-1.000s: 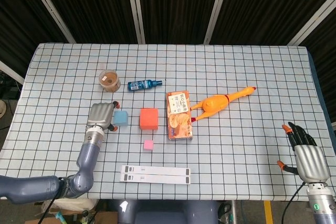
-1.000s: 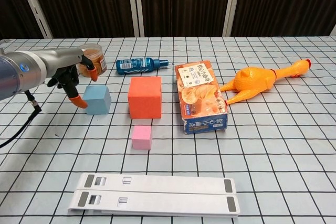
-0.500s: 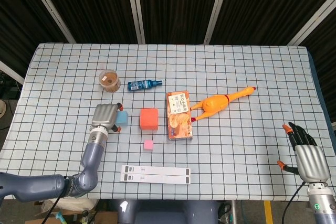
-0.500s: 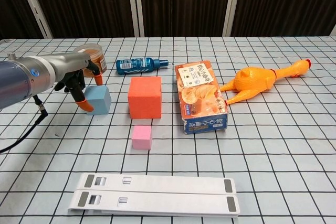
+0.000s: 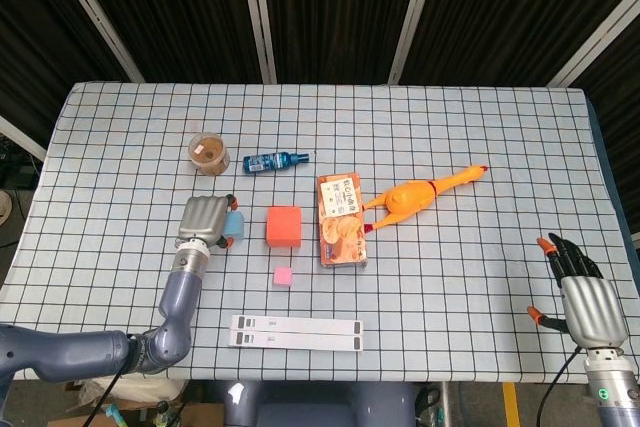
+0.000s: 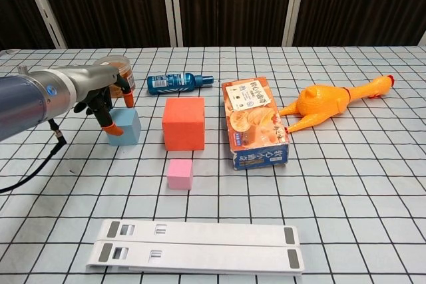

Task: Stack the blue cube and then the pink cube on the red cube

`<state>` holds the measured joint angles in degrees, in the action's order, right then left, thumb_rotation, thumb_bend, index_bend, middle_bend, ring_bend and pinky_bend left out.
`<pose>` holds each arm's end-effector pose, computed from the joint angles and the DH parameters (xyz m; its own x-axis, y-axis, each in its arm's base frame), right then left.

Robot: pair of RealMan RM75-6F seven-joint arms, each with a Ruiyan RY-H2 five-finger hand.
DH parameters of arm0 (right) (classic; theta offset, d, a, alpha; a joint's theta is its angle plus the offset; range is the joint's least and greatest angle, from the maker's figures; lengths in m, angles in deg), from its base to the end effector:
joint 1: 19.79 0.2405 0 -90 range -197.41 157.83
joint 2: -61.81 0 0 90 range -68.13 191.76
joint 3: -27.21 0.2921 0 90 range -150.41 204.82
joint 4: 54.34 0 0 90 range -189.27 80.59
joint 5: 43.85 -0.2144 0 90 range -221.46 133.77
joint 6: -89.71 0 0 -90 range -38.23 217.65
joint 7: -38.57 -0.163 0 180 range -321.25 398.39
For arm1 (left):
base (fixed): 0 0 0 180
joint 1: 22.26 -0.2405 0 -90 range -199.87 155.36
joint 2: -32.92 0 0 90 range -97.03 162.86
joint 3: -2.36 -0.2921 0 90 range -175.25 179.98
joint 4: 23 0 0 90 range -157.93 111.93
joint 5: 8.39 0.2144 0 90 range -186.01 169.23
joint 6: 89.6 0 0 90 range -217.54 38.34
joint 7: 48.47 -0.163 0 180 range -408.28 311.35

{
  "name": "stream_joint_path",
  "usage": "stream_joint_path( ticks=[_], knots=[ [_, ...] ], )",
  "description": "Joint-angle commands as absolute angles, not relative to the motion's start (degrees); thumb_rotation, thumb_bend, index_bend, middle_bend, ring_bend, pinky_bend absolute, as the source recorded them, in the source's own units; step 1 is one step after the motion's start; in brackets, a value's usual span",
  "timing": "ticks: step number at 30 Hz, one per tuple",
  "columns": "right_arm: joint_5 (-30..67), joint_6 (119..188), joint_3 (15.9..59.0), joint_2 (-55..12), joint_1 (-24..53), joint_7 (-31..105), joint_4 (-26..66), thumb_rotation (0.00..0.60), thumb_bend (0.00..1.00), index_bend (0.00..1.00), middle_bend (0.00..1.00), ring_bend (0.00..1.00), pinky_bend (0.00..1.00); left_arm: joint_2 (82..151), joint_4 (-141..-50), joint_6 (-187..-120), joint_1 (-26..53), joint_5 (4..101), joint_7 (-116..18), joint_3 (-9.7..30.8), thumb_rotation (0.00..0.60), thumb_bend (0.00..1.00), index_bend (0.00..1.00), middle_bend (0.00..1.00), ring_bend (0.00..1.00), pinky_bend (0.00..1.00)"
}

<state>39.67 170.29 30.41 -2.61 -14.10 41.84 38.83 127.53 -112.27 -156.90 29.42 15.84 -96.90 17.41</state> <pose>-0.3492 -0.2087 0.1591 0.4234 -0.0719 0.9031 -0.9049 0.0137 0.4254 -0.1521 0.4040 -0.0435 0.4827 0.3595 0.7986 0.8635 -0.0428 -0.5026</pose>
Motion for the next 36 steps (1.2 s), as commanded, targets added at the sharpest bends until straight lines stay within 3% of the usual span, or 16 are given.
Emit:
stream_joint_path(
  ticks=[1,36],
  knots=[
    [39.6,170.14,30.41,-2.63,-14.04,41.77,38.74,0.6,0.16,0.1,0.07,0.1,0.21,127.68,-111.94,-156.99,29.56,15.66,-97.14,17.21,0.6,0.27,0.35,0.93,0.76,0.78],
    [39.49,169.97,30.32,-2.82,-13.86,42.11,38.77,0.6,0.16,0.1,0.07,0.1,0.21,125.94,-115.48,-158.18,30.23,15.59,-97.45,17.84,0.6,0.31,0.36,0.93,0.76,0.78]
  ],
)
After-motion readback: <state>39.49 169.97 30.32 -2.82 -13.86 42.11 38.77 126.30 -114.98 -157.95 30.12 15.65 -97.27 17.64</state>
